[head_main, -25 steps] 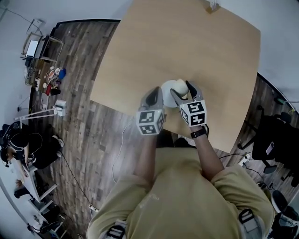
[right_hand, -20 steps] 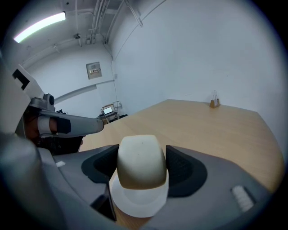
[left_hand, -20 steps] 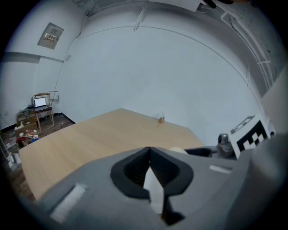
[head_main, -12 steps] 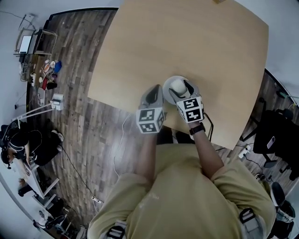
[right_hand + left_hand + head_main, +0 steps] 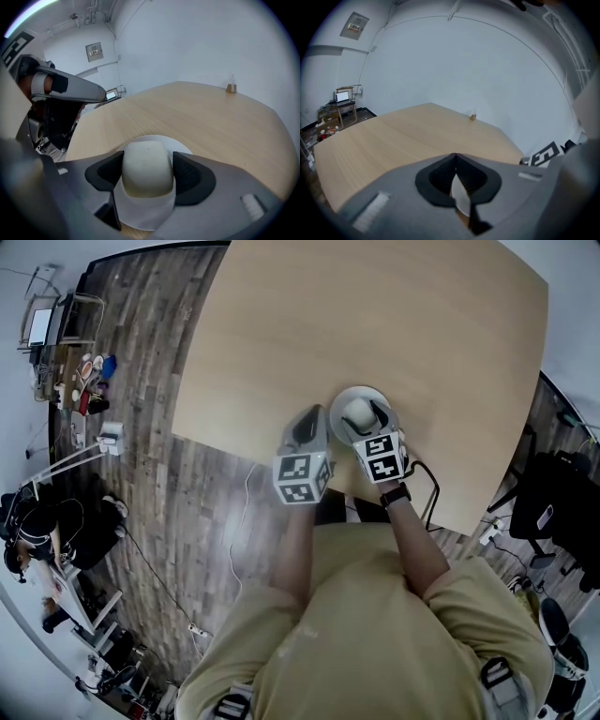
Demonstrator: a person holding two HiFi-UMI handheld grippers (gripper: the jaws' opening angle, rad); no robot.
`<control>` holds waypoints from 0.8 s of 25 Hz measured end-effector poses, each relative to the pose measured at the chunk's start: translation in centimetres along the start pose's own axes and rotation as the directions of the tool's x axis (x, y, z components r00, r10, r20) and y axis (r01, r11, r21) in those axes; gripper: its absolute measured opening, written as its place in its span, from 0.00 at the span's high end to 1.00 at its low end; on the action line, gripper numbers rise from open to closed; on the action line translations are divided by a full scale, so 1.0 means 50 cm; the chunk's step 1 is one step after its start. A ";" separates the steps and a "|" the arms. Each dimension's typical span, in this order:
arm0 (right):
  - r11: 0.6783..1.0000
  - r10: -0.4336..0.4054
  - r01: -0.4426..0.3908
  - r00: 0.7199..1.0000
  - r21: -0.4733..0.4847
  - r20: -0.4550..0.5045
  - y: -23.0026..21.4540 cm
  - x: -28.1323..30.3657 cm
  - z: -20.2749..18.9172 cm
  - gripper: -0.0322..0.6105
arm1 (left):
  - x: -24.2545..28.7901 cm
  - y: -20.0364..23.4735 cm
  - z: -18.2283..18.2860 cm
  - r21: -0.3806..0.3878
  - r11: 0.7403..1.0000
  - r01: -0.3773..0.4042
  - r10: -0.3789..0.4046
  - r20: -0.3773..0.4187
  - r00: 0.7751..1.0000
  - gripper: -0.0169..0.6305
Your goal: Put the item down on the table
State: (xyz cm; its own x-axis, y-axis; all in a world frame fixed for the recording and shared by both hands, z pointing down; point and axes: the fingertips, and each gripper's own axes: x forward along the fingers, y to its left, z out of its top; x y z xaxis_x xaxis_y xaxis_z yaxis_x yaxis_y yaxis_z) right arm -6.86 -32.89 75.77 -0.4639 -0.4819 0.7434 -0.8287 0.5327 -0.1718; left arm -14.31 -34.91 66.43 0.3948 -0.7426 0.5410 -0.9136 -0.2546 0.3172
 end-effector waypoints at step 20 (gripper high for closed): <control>0.998 -0.067 0.068 0.996 -0.002 0.056 -0.031 -0.049 0.032 0.36 | -0.037 -0.024 0.037 0.033 0.999 -0.016 0.014 0.052 0.999 0.97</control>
State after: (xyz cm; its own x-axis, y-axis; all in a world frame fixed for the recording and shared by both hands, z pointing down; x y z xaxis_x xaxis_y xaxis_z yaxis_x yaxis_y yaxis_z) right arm -4.95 -33.62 73.18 -0.4240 -0.5552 0.7156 -0.8576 0.5000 -0.1202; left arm -14.15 -34.38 63.62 0.3763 -0.7772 0.5044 -0.9224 -0.2631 0.2828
